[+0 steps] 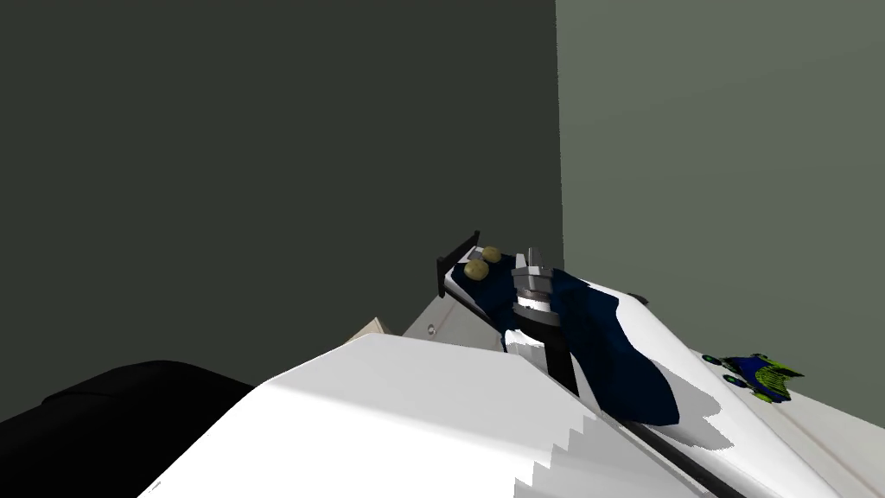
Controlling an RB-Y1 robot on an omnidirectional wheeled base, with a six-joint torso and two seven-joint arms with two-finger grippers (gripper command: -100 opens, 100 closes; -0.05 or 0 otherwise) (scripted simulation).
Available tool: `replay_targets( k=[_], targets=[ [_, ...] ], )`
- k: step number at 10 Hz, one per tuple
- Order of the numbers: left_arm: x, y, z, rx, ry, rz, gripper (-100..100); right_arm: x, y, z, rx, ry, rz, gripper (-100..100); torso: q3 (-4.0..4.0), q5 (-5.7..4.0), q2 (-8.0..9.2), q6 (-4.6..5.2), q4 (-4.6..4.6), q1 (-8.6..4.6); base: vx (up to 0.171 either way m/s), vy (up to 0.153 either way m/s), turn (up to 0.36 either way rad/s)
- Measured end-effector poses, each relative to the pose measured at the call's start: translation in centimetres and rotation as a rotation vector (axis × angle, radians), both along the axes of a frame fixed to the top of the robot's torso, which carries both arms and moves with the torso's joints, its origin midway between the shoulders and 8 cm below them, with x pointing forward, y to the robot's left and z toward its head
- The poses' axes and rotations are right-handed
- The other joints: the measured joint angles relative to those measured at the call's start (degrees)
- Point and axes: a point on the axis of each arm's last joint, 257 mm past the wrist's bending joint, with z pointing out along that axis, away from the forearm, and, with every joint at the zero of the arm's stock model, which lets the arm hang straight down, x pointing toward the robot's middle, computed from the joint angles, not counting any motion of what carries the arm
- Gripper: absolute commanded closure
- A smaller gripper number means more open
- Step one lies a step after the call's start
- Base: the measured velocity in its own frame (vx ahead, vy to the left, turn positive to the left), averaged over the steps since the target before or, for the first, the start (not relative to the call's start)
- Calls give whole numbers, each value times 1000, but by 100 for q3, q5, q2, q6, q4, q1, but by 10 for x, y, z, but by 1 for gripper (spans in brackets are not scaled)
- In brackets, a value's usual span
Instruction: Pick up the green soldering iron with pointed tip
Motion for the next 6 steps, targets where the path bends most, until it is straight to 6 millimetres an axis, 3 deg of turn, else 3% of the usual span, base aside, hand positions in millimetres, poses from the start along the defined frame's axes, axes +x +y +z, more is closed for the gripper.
replay_targets(
  k=[2,3,6],
  targets=[
    [2,-5,-8,-1,0,47,-100,0,0,0,0,0,0,0,-1,0,-1,0,0,3,-88,26,-141],
    [2,-5,-9,-1,1,50,100,0,0,0,0,0,0,0,-11,-2,-21,-3,-4,-6,-6,0,1],
    [3,-5,-9,-2,-1,53,100,0,0,0,0,0,0,0,-26,-3,-44,-1,-12,-9,0,0,0]
  ],
)
